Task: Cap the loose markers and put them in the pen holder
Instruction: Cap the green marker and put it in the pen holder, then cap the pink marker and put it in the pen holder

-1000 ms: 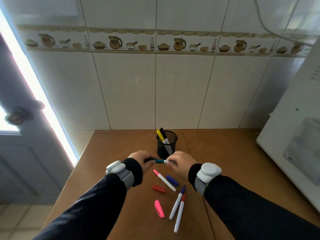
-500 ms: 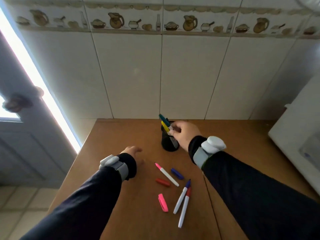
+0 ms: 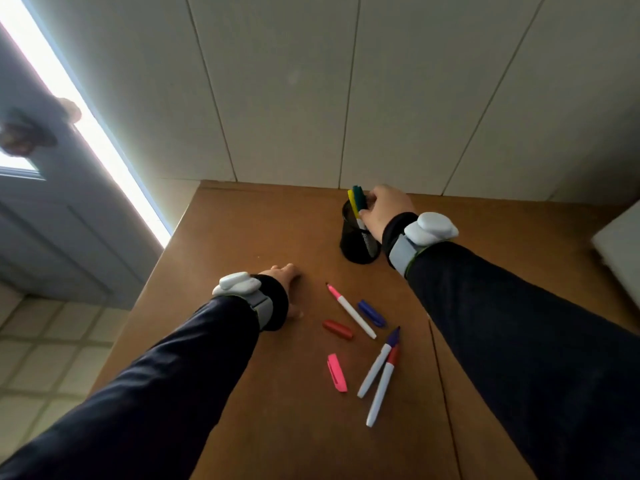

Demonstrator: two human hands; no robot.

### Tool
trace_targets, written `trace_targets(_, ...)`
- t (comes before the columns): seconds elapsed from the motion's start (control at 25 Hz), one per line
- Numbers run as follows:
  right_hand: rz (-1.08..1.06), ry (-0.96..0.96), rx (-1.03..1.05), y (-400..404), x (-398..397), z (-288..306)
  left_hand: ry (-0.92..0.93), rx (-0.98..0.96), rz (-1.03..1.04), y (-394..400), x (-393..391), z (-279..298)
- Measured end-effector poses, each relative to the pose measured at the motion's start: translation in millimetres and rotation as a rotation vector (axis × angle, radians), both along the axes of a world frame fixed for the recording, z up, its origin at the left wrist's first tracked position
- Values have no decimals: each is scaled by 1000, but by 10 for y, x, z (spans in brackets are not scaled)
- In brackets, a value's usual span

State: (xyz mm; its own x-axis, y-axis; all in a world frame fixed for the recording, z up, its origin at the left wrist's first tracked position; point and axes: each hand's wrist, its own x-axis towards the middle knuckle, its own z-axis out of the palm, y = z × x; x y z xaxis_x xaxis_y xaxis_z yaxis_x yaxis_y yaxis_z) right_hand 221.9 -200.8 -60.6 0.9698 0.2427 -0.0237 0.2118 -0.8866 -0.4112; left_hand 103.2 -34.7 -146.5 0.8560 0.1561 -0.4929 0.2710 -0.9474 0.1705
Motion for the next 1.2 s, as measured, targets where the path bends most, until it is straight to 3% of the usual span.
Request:
trace_targets(0.16, 146, -149, 62, -145, -341, -19, -25, -32, 16, 9, -75, 2)
trace_targets(0.28, 435, 81, -192, -236, -771, -156, -88, -84, 53, 16, -177, -24)
trace_targets(0.4, 547, 286, -324, -317, -1101, -354, -205, -103, 57, -21, -352, -59)
trace_targets(0.56, 513, 297, -308, -373, -1267, -417, -271, -153, 71, 87, -586, -68)
trace_targets(0.76, 285, 194, -214, -455, -1091, -378, -227, -158, 78, 289, -741, -26)
trace_targets(1.0, 229, 159, -356, -138, -1060, -635, -188, -133, -5, 286, -805, -65)
trace_targets(1.2, 137, 147, -233, -89, -1004, -694, -221, -154, -21, 201, -774, 15)
